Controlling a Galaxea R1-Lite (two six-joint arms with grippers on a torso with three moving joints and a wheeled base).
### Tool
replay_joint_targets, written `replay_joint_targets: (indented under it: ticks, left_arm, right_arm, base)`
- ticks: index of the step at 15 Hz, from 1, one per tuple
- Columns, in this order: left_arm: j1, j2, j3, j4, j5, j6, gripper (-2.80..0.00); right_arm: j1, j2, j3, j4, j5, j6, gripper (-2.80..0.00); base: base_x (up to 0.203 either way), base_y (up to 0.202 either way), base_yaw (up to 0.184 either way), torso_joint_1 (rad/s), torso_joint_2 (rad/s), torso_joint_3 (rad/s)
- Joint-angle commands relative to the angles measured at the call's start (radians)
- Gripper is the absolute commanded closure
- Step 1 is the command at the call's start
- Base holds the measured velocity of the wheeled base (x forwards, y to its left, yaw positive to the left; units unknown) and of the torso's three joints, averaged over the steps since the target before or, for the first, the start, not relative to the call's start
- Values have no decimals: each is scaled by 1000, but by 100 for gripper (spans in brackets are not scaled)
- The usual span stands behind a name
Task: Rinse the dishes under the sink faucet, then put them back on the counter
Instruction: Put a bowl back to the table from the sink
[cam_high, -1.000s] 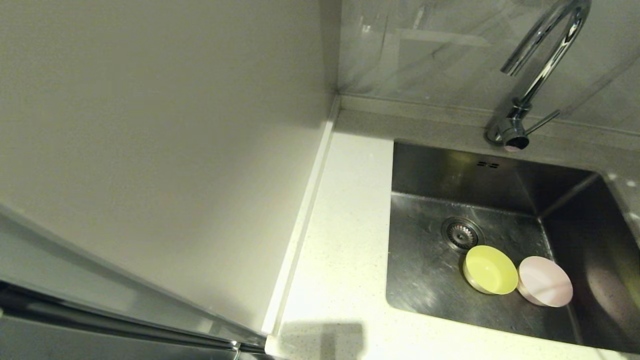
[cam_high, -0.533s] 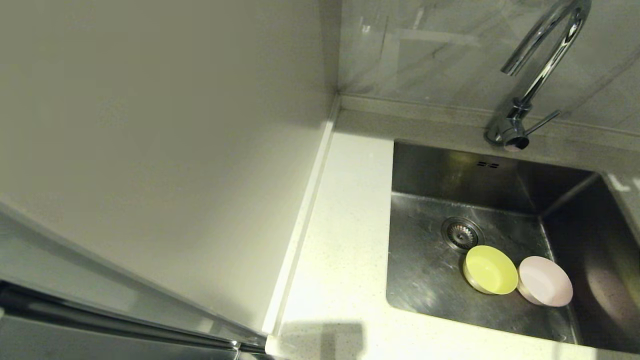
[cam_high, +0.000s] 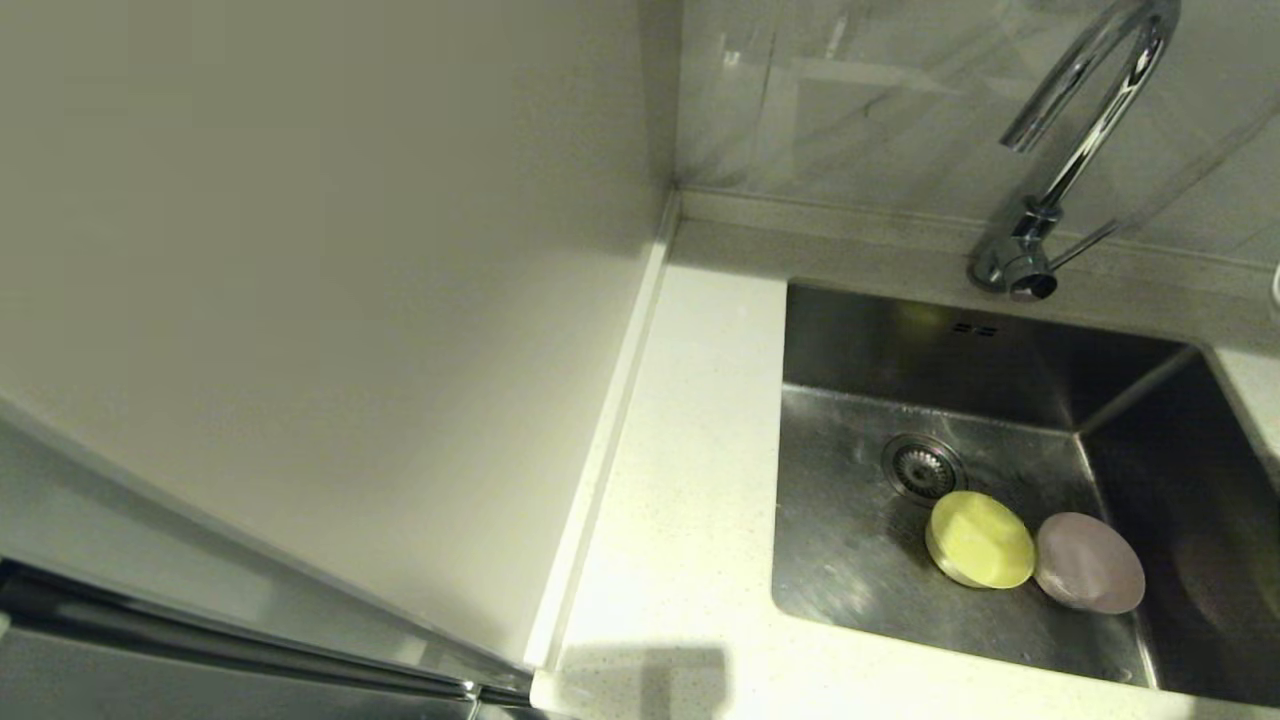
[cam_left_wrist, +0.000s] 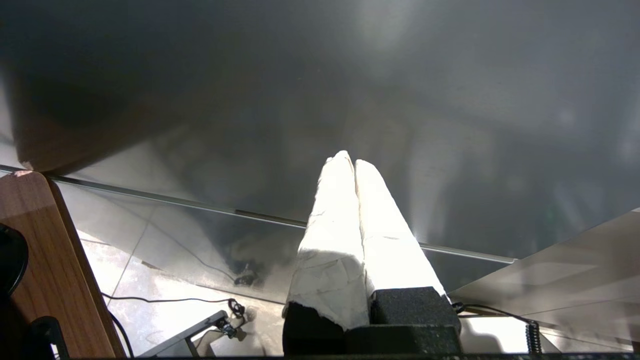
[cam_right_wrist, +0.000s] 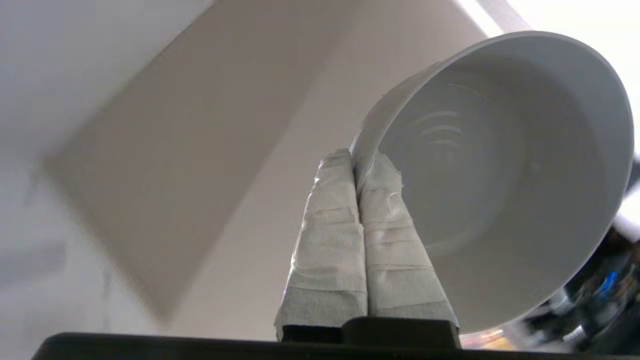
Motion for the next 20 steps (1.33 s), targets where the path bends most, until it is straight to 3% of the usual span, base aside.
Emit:
replay_joint_targets:
  ticks: [1, 2, 4, 5, 6, 7, 9, 10, 12, 17, 20]
  left_arm:
    - [0, 0, 3, 0, 0, 0, 0]
    - [0, 0, 3, 0, 0, 0, 0]
    - [0, 0, 3, 0, 0, 0, 0]
    - [0, 0, 3, 0, 0, 0, 0]
    - [0, 0, 3, 0, 0, 0, 0]
    - [0, 0, 3, 0, 0, 0, 0]
    - [0, 0, 3, 0, 0, 0, 0]
    - [0, 0, 3, 0, 0, 0, 0]
    - [0, 0, 3, 0, 0, 0, 0]
    - [0, 0, 3, 0, 0, 0, 0]
    - [0, 0, 3, 0, 0, 0, 0]
  right_arm:
    - [157, -33, 34, 356, -284, -193, 0]
    - [186, -41, 71, 402, -415, -407, 0]
    - [204, -61, 155, 438, -771, -946, 0]
    - [207, -69, 181, 396, -969, -1150, 0]
    - [209, -73, 203, 272, -1099, -1294, 0]
    - [210, -68, 220, 89, -1145, -1411, 0]
    - [210, -20, 236, -129, -1153, -1746, 0]
    - [208, 31, 240, -226, -1155, -1859, 0]
    - [204, 118, 244, -327, -1163, -1924, 0]
    - [186, 309, 223, -371, -1247, -2034, 0]
    - [179, 425, 168, -372, -1325, -2034, 0]
  base:
    - [0, 0, 0, 0, 0, 0]
    - [0, 0, 0, 0, 0, 0]
    - [0, 0, 0, 0, 0, 0]
    - [0, 0, 0, 0, 0, 0]
    - [0, 0, 0, 0, 0, 0]
    - [0, 0, 0, 0, 0, 0]
    - [0, 0, 0, 0, 0, 0]
    - [0, 0, 0, 0, 0, 0]
    - [0, 0, 0, 0, 0, 0]
    - [0, 0, 0, 0, 0, 0]
    - [0, 0, 0, 0, 0, 0]
